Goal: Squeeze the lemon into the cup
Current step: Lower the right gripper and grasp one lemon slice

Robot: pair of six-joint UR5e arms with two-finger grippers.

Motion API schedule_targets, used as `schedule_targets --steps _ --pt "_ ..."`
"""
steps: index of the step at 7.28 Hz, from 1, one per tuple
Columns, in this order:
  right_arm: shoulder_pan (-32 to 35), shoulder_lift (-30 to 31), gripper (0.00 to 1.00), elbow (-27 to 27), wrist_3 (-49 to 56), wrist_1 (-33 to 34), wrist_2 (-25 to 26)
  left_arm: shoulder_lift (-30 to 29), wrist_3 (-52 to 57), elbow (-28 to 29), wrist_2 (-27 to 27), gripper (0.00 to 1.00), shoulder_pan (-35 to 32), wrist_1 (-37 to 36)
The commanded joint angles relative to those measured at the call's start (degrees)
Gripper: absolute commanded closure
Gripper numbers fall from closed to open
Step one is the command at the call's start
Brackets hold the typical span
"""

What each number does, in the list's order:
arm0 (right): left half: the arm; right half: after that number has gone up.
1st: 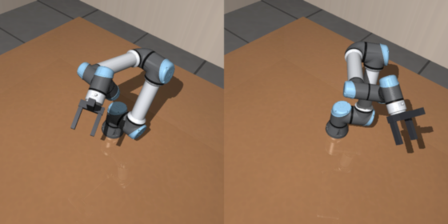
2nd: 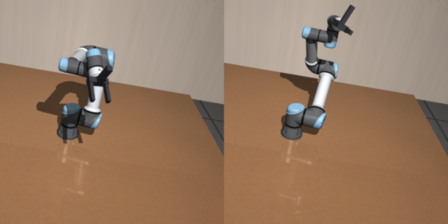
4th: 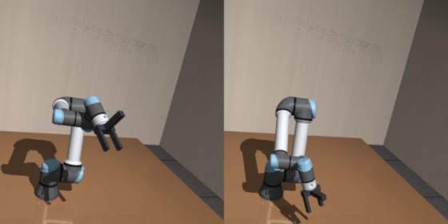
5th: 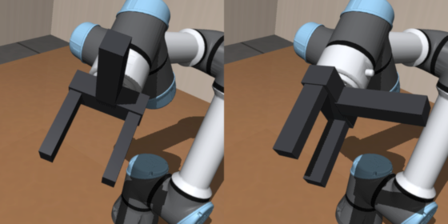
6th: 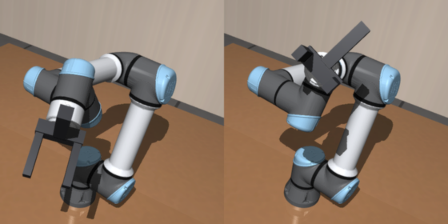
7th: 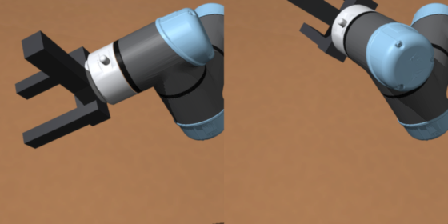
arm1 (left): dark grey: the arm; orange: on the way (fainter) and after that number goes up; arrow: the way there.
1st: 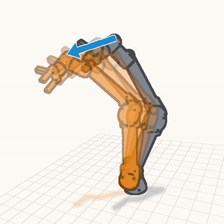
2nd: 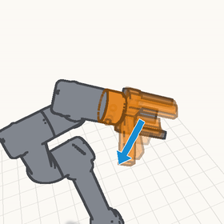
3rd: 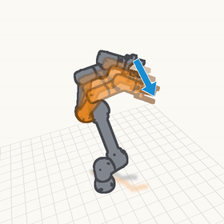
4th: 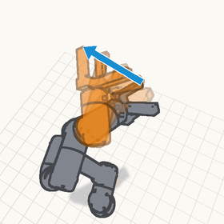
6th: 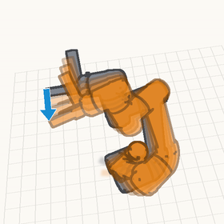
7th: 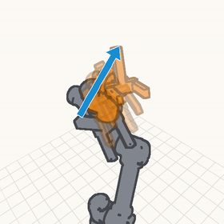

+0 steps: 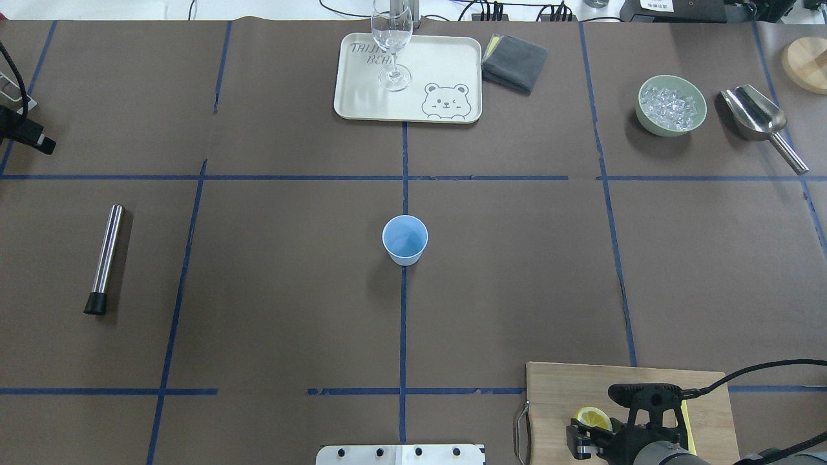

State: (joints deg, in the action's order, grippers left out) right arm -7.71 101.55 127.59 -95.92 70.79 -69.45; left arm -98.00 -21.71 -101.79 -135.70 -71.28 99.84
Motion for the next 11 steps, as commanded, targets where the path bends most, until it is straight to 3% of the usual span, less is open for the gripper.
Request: schedule_targets --steps 1,4,5,8,11 --pt "0.2 0.3 0.67 1.9 0.0 0.2 -0.2 0.0 0.0 -0.2 0.0 0.00 -0.1 0.0" --pt "0.4 0.8 0.68 2.4 0.0 0.3 -0.3 0.3 0.0 -0.9 -0.1 0.00 -0.2 -0.1" --pt "0.4 0.8 0.72 2.4 0.0 0.3 -0.3 0.4 0.0 -1.0 -0.1 0.00 -0.1 -0.1" --pt "0.5 1.5 1.00 2.4 0.0 0.3 -0.1 0.4 0.0 -1.0 -0.1 0.00 -0.1 -0.1" --pt "1.6 2.2 1.00 5.4 0.0 0.3 -0.1 0.4 -0.1 -1.7 -0.1 0.00 -0.2 -0.3"
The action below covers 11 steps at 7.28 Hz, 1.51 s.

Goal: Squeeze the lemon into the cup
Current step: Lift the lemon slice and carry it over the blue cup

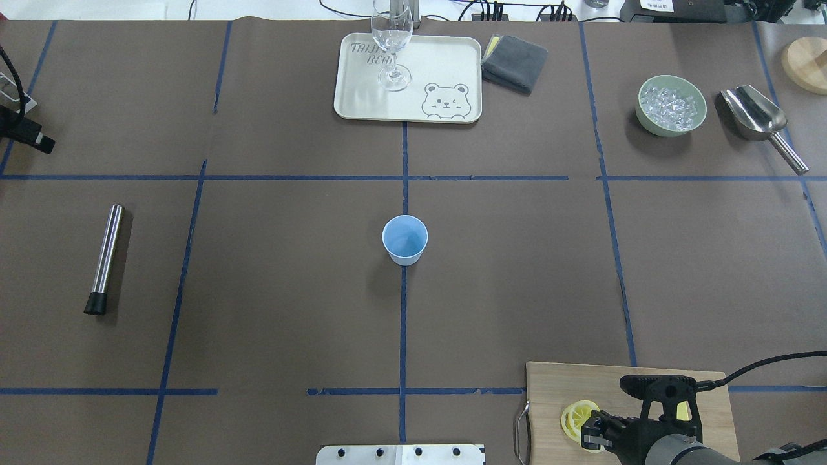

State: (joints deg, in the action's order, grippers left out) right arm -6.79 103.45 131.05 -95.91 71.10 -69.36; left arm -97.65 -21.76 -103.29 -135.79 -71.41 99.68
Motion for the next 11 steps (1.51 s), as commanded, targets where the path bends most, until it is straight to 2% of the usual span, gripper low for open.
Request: schedule_targets --steps 1,2,3,4,5,6,7,8,10,11 --pt "1.6 0.6 1.00 4.3 0.0 0.0 -0.3 0.0 0.0 -0.3 0.0 0.00 0.0 -0.1" --pt "4.1 0.7 1.00 6.3 0.1 0.4 -1.6 0.0 0.0 -0.3 0.0 0.00 0.0 -0.1" --pt "11.5 0.0 1.00 8.4 0.4 1.6 -8.2 0.0 0.0 -0.3 0.0 0.00 0.0 -0.1" --pt "20.7 -1.9 1.00 8.8 1.0 2.0 -18.4 0.0 0.0 -0.3 0.0 0.00 0.0 -0.2" --pt "26.9 -7.7 1.00 8.2 2.4 5.3 -25.1 0.0 0.0 -0.3 0.0 0.00 0.0 -0.2" --pt "31.3 -18.9 1.00 7.3 6.7 16.7 -28.3 -0.1 0.0 -0.3 0.0 0.00 0.0 -0.2" --pt "32.5 -33.3 1.00 3.4 8.4 29.9 -28.8 0.0 0.0 -0.2 0.0 0.00 0.0 -0.2" --pt "32.7 -46.5 1.00 -4.6 8.5 37.1 -28.3 -0.1 0.0 -0.2 0.0 0.00 0.0 -0.2" --pt "32.4 -57.2 1.00 -19.4 10.8 36.9 -27.9 0.0 0.0 -0.2 0.0 0.00 0.0 -0.1" --pt "32.1 -57.6 1.00 -20.7 11.0 36.1 -28.0 0.0 0.0 -0.2 0.0 0.00 0.0 -0.1"
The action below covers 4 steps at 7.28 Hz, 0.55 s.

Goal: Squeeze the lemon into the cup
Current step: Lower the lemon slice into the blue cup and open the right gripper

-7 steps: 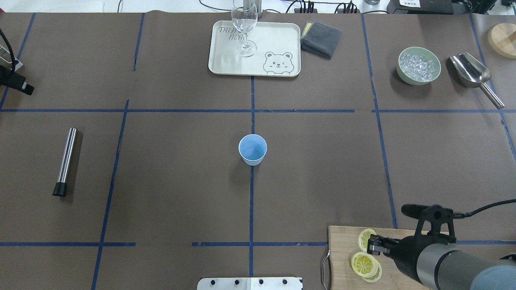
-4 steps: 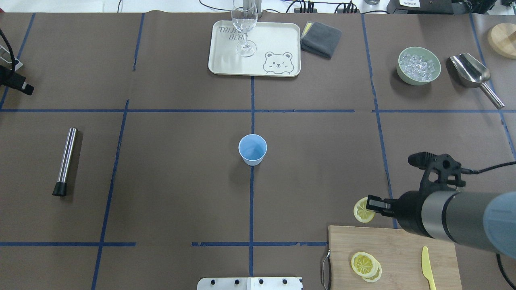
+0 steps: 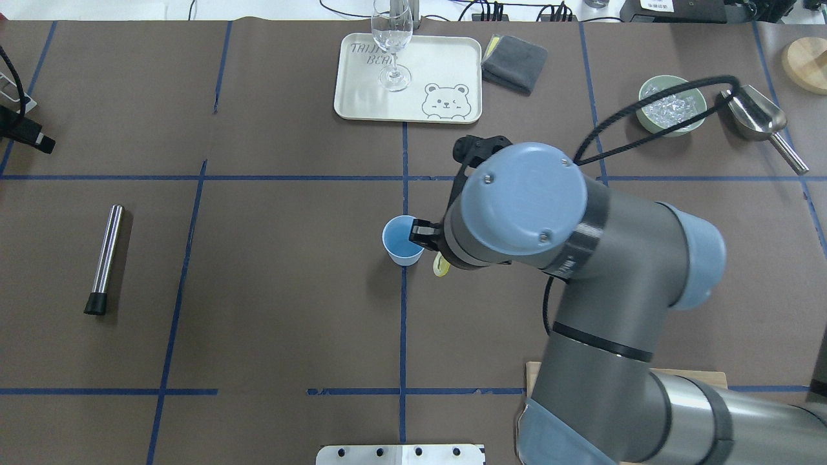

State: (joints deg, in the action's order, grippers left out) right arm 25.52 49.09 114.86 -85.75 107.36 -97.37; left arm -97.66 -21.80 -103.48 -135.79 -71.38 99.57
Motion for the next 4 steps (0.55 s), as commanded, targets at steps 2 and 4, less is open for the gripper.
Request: schedule_targets --steps 2,4 --pt "-0.3 -6.7 1.00 -12.8 3.9 -7.1 2.3 -0.1 0.0 -0.1 0.0 0.00 0.0 0.0" --pt "0.1 -8.7 1.00 -18.6 4.1 -10.9 2.8 0.0 0.0 -0.1 0.0 0.00 0.0 0.0"
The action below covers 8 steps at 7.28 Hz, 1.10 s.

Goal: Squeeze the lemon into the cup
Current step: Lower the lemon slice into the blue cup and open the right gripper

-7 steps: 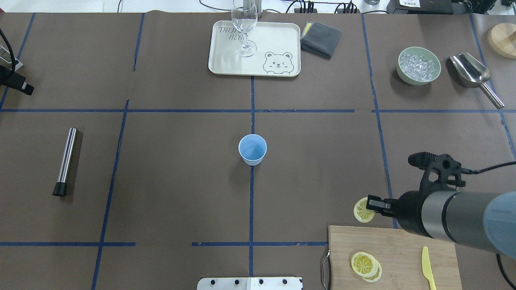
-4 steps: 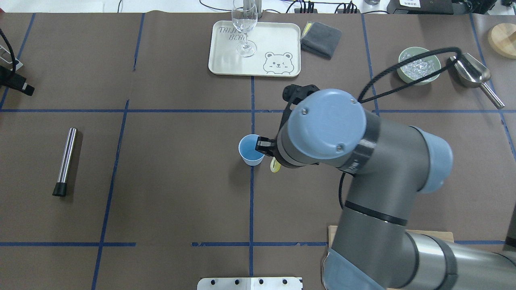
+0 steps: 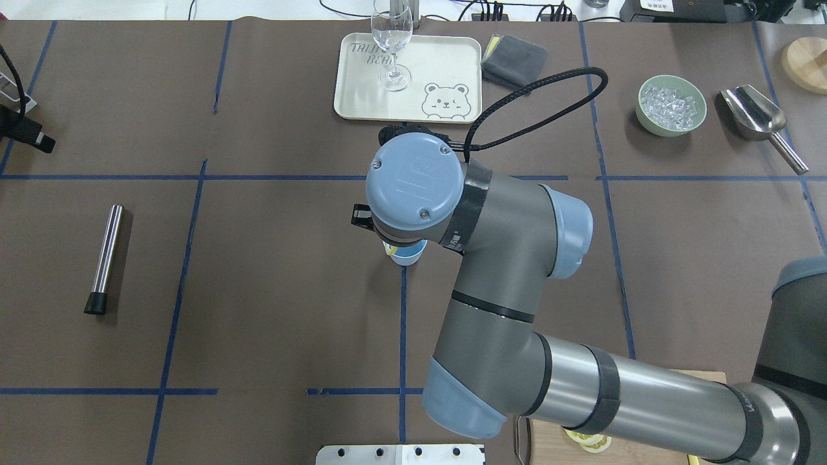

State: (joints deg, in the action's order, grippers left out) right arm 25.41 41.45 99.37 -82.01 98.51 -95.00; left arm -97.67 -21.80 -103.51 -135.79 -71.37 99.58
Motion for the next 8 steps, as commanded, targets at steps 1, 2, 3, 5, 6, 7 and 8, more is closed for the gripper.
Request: schedule_targets --steps 1,2,3,5,6,7,8 --pt "1.0 -1.1 1.00 -3.1 1.1 -2.0 0.3 0.0 0.0 0.1 0.0 0.00 0.0 0.0" --pt "1.7 -1.0 1.00 -3.3 1.2 -2.0 0.3 0.0 0.0 0.1 0.0 0.00 0.0 0.1" --pt "2.4 -0.9 1.00 -3.3 1.2 -1.9 0.3 0.0 0.0 0.1 0.0 0.00 0.0 0.1" --pt "2.4 -0.8 1.00 -5.3 1.8 -2.0 0.3 0.0 0.0 0.1 0.0 0.00 0.0 0.1" --pt "2.4 -0.9 1.00 -6.2 1.9 -2.1 0.3 0.0 0.0 0.1 0.0 0.00 0.0 0.1" --pt "2.4 -0.8 1.00 -6.5 1.9 -2.0 0.3 0.0 0.0 0.1 0.0 0.00 0.0 0.1" --pt "2.2 -0.8 1.00 -6.4 1.9 -2.0 0.1 0.0 0.0 0.1 0.0 0.00 0.0 0.1"
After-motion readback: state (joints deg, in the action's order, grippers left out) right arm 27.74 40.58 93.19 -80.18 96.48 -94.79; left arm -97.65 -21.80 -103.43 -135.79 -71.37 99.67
